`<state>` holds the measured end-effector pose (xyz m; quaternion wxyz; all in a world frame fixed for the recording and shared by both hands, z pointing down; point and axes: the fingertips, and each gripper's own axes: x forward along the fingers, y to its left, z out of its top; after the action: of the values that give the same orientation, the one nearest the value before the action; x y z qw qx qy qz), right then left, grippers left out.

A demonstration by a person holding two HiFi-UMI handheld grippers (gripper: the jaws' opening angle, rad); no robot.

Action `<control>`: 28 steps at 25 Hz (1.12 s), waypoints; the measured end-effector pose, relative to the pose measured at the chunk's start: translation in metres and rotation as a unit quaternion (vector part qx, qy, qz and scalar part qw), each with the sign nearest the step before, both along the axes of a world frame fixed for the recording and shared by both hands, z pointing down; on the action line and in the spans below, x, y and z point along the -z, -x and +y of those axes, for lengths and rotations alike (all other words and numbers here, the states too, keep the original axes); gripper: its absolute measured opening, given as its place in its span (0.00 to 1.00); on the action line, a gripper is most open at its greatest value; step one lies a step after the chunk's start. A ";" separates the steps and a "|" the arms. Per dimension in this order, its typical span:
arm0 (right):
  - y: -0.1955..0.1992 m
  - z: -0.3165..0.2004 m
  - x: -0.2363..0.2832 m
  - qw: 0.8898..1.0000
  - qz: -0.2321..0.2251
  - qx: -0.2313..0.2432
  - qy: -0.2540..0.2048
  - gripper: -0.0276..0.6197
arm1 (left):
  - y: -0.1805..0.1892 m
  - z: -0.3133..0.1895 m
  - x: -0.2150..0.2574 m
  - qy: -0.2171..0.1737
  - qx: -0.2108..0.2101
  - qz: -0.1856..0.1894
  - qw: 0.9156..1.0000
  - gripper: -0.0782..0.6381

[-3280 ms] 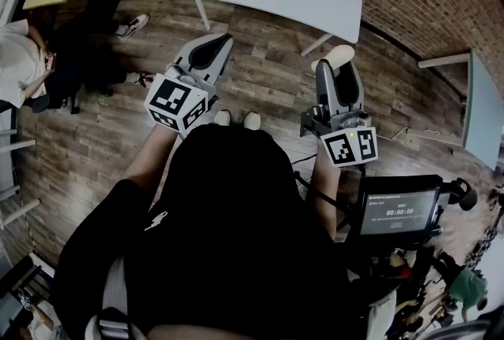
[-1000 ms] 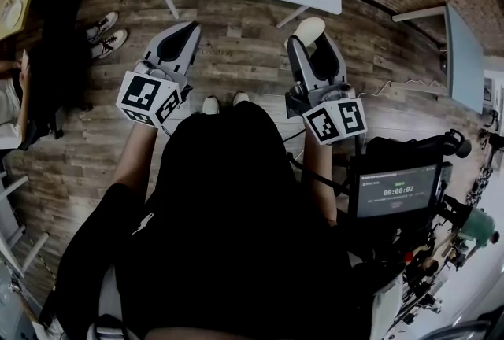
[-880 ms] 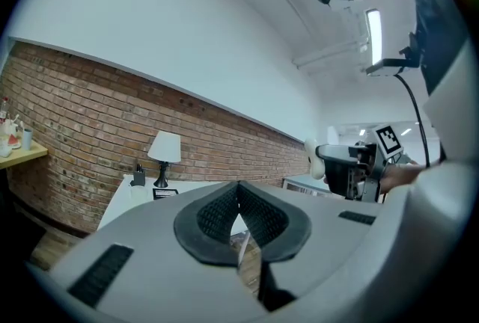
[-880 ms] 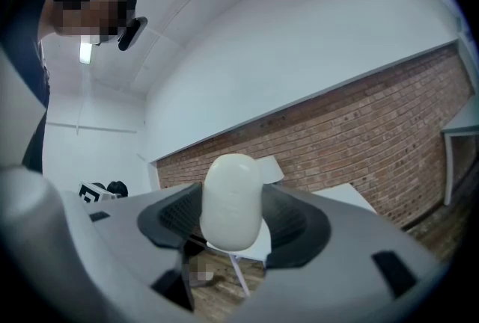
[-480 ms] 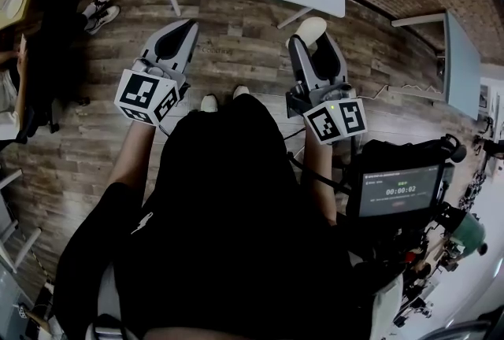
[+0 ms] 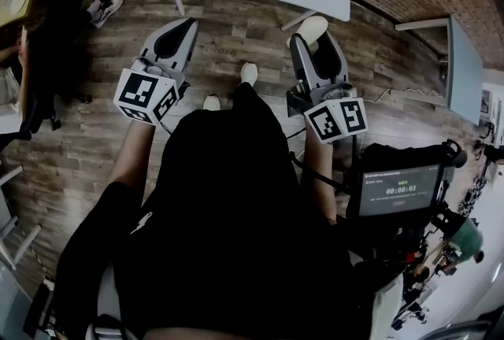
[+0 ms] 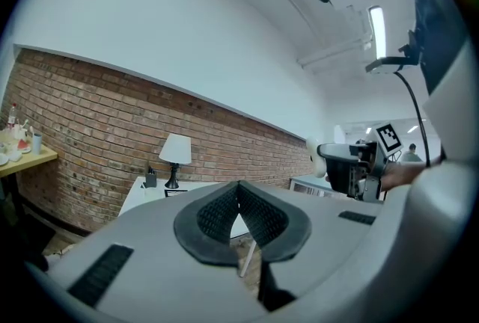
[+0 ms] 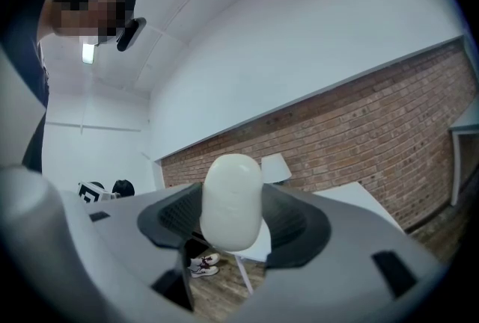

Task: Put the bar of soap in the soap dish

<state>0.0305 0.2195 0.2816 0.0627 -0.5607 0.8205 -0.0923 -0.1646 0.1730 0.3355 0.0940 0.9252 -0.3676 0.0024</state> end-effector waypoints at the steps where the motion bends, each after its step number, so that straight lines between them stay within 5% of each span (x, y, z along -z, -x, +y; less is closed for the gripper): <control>1: 0.000 -0.001 0.001 1.000 0.000 0.000 -0.001 0.44 | 0.000 -0.001 0.000 0.000 0.000 -0.001 1.000 0.12; 22: -0.007 -0.028 0.006 0.999 -0.006 0.018 -0.026 0.44 | -0.008 -0.021 0.001 -0.007 0.013 -0.009 1.000 0.12; 28: -0.043 -0.086 0.001 0.999 -0.021 0.038 -0.033 0.43 | -0.048 -0.074 -0.007 0.002 0.021 -0.023 1.000 0.12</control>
<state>0.0734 0.1336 0.2804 0.0943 -0.5245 0.8425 -0.0791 -0.1163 0.0991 0.3421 0.0874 0.9168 -0.3891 0.0222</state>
